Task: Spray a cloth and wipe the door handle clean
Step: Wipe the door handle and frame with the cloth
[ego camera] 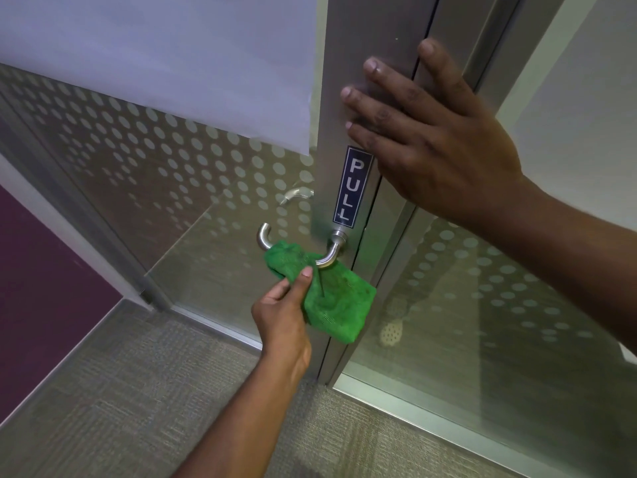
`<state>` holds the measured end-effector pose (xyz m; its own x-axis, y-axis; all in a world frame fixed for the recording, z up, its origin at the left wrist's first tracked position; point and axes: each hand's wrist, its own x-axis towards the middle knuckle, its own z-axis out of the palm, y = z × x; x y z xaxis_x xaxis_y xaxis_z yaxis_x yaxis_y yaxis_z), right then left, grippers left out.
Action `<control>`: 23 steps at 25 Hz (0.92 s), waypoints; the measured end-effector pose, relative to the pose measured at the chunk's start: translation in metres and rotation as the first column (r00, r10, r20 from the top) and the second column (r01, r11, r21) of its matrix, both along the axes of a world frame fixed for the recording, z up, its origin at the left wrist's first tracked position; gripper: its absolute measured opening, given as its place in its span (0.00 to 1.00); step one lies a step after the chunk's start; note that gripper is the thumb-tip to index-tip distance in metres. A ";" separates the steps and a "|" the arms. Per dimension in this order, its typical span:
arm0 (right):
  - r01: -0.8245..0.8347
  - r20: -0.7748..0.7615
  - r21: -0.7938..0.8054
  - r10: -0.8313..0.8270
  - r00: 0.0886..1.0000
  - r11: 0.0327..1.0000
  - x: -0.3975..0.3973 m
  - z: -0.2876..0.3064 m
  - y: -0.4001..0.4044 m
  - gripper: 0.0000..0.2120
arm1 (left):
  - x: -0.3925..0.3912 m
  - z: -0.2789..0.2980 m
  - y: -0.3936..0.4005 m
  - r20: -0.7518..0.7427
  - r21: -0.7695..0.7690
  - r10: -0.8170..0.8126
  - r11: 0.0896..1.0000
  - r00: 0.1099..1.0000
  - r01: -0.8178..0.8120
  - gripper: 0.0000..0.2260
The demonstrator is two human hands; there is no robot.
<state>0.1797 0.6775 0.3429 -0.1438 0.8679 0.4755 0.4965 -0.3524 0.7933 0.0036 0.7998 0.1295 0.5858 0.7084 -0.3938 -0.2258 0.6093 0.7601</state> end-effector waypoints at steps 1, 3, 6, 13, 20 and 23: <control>-0.003 0.005 0.003 0.003 1.000 1.000 0.000 0.000 0.000 0.17 | 0.000 -0.001 -0.004 0.014 -0.011 -0.044 0.999 0.999 0.044 0.03; -0.006 0.001 0.007 0.006 1.000 1.000 0.001 -0.001 0.001 0.17 | 0.001 0.000 -0.009 0.086 -0.097 -0.156 0.982 0.984 0.164 0.05; -0.020 -0.003 0.019 0.020 1.000 1.000 0.000 -0.002 0.001 0.17 | 0.007 0.001 -0.011 0.222 -0.189 -0.263 0.933 0.939 0.306 0.09; -0.042 -0.014 0.018 0.042 0.999 0.999 -0.007 0.002 0.001 0.17 | -0.004 -0.003 -0.011 0.366 -0.279 -0.255 0.887 0.895 0.367 0.11; -0.020 -0.005 0.015 0.020 1.000 1.000 -0.011 0.005 0.000 0.19 | -0.009 0.002 -0.010 0.361 -0.324 -0.281 0.856 0.889 0.402 0.11; -0.022 0.001 0.006 0.022 1.000 1.000 -0.011 0.007 0.002 0.19 | -0.030 -0.002 -0.017 0.353 -0.298 -0.298 0.863 0.887 0.409 0.13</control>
<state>0.1687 0.6793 0.3498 -0.1627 0.8616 0.4808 0.5037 -0.3465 0.7913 -0.0261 0.7832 0.1271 0.8937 0.2754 -0.3541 -0.1149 0.9036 0.4127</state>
